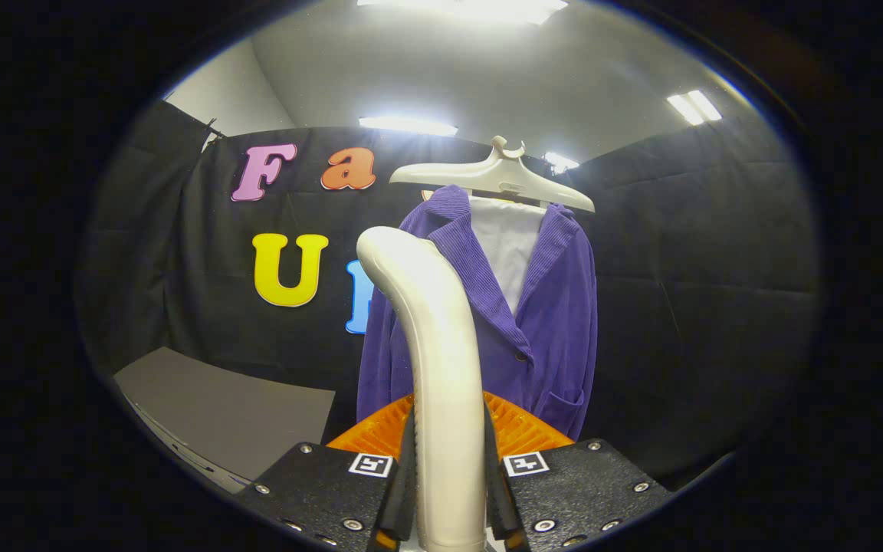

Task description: Iron the clothes twice with a garment steamer, once on the left side and once on the right side.

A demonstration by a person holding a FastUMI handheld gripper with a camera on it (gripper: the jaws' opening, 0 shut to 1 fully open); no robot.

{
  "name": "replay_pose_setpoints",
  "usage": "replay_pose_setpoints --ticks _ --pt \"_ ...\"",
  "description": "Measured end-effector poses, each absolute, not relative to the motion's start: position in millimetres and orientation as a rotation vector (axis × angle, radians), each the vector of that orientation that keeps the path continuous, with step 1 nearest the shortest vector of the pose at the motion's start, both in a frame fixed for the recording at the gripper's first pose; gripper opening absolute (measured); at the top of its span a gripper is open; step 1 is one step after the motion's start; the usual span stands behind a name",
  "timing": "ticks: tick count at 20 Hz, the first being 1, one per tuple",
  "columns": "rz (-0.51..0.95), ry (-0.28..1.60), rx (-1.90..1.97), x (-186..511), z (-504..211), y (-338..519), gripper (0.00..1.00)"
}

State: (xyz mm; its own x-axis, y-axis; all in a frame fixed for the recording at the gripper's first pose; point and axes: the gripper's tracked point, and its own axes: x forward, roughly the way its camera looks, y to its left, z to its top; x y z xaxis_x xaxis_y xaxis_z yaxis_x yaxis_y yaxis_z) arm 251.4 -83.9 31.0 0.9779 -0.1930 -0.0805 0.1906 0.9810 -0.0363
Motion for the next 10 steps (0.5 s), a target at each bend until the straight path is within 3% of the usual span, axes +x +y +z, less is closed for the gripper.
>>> replay_pose_setpoints --ticks 10 --pt "-0.295 0.067 -0.036 309.6 39.5 -91.0 0.38"
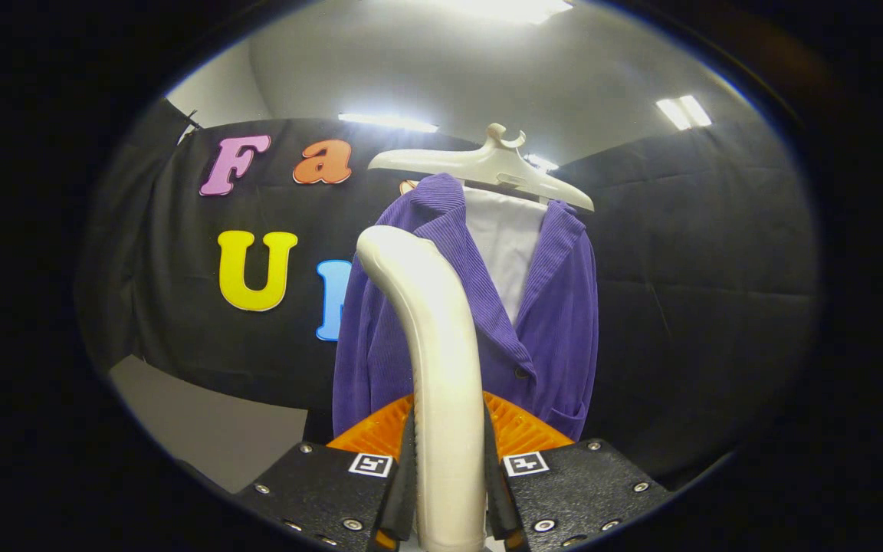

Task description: Iron the clothes twice with a garment steamer, once on the left side and once on the right side.

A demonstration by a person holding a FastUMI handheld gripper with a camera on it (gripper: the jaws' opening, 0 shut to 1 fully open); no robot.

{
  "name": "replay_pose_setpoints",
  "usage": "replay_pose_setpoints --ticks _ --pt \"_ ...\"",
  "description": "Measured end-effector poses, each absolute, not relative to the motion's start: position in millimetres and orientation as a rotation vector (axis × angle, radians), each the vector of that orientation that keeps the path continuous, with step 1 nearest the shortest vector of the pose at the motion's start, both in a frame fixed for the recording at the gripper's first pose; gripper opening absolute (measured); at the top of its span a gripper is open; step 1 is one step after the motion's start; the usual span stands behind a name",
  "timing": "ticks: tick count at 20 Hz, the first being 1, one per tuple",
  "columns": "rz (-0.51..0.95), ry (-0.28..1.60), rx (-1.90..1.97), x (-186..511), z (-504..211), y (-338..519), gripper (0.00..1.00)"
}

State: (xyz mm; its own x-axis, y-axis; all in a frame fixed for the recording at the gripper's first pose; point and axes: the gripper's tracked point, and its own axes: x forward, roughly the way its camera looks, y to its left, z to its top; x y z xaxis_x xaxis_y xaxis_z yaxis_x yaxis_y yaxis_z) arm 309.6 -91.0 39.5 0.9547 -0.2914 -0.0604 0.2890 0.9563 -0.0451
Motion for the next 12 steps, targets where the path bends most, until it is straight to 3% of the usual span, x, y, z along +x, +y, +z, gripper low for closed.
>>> replay_pose_setpoints --ticks 12 --pt "-0.468 0.086 -0.121 355.8 -9.3 -118.2 0.38"
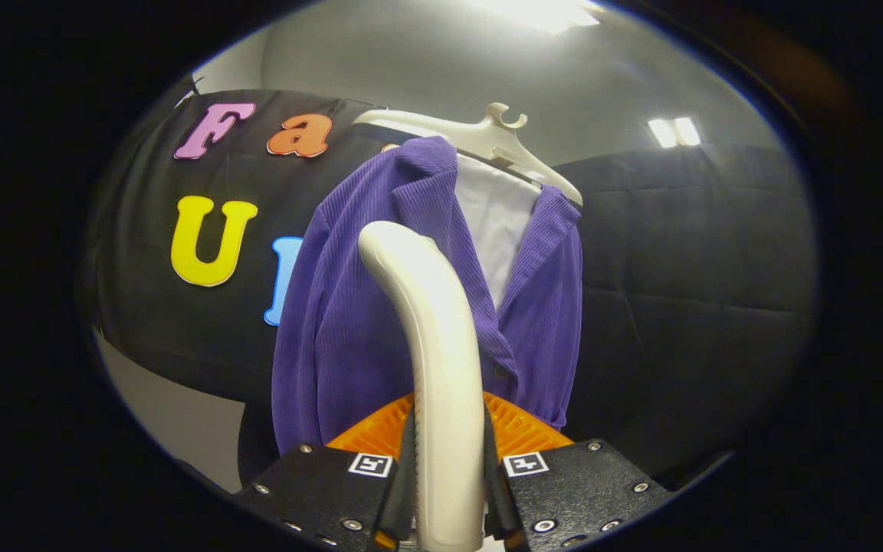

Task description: Iron the clothes twice with a garment steamer, once on the left side and once on the right side.

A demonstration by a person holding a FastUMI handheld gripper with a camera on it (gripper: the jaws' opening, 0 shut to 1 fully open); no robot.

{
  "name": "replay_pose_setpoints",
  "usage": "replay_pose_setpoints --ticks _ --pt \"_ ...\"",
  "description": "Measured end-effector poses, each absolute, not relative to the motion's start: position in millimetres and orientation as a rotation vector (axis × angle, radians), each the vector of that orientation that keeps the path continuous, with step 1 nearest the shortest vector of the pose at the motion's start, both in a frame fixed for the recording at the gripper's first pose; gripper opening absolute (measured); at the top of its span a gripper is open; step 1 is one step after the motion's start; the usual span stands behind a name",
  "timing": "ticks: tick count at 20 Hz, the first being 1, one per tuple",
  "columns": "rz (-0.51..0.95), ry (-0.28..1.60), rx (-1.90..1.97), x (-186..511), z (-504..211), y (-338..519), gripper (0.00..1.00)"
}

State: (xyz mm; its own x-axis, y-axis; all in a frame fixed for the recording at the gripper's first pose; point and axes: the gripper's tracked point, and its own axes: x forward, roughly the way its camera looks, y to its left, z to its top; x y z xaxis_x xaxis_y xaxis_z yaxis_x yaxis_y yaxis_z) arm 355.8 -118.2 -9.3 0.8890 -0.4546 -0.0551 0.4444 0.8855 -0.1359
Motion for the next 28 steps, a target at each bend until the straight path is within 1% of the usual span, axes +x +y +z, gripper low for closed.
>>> replay_pose_setpoints --ticks 7,10,19,23,28 --pt "-0.534 0.110 -0.145 352.0 -39.2 -119.4 0.38" --pt "-0.543 0.179 -0.191 345.6 -69.3 -116.3 0.38" --pt "-0.510 0.259 -0.177 332.5 -124.9 -101.6 0.38" --pt "-0.497 0.345 -0.234 318.3 -163.1 -95.2 0.38" --pt "-0.481 0.377 -0.220 313.7 -190.2 -88.9 0.38"
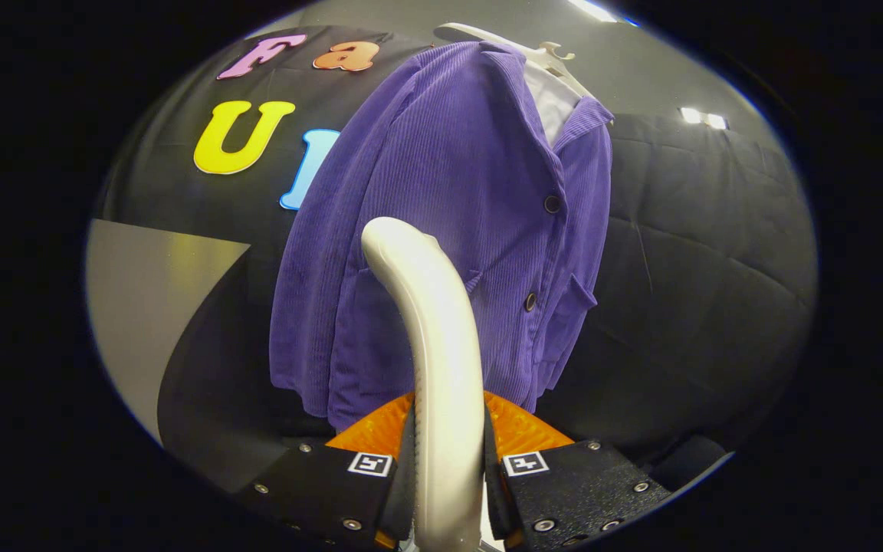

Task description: Iron the clothes twice with a garment steamer, once on the left side and once on the right side.

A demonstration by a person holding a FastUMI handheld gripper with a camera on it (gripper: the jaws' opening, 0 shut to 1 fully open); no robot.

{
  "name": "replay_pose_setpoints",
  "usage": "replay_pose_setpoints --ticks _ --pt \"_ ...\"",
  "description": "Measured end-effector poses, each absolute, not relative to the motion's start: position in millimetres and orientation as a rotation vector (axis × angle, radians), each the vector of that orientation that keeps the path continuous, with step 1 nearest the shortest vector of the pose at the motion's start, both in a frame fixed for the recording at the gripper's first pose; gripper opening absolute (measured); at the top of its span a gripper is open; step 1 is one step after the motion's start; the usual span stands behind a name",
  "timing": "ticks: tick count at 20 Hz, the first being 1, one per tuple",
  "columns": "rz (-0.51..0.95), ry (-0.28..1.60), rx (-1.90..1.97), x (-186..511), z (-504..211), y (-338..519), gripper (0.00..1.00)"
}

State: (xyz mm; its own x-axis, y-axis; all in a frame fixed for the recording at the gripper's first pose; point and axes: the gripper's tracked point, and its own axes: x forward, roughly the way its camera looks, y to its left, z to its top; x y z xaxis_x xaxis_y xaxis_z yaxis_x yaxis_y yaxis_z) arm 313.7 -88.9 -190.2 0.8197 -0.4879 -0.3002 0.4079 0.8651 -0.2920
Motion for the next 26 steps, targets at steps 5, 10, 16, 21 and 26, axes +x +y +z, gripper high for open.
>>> replay_pose_setpoints --ticks 5,10,16,21,26 --pt "-0.471 0.434 -0.195 303.3 -224.1 -87.9 0.38" --pt "-0.436 0.501 -0.175 292.8 -258.1 -85.4 0.38" --pt "-0.417 0.536 -0.163 280.7 -267.6 -77.1 0.38" --pt "-0.447 0.467 -0.082 266.7 -244.2 -79.6 0.38" --pt "-0.524 0.428 -0.019 246.8 -234.4 -107.3 0.38"
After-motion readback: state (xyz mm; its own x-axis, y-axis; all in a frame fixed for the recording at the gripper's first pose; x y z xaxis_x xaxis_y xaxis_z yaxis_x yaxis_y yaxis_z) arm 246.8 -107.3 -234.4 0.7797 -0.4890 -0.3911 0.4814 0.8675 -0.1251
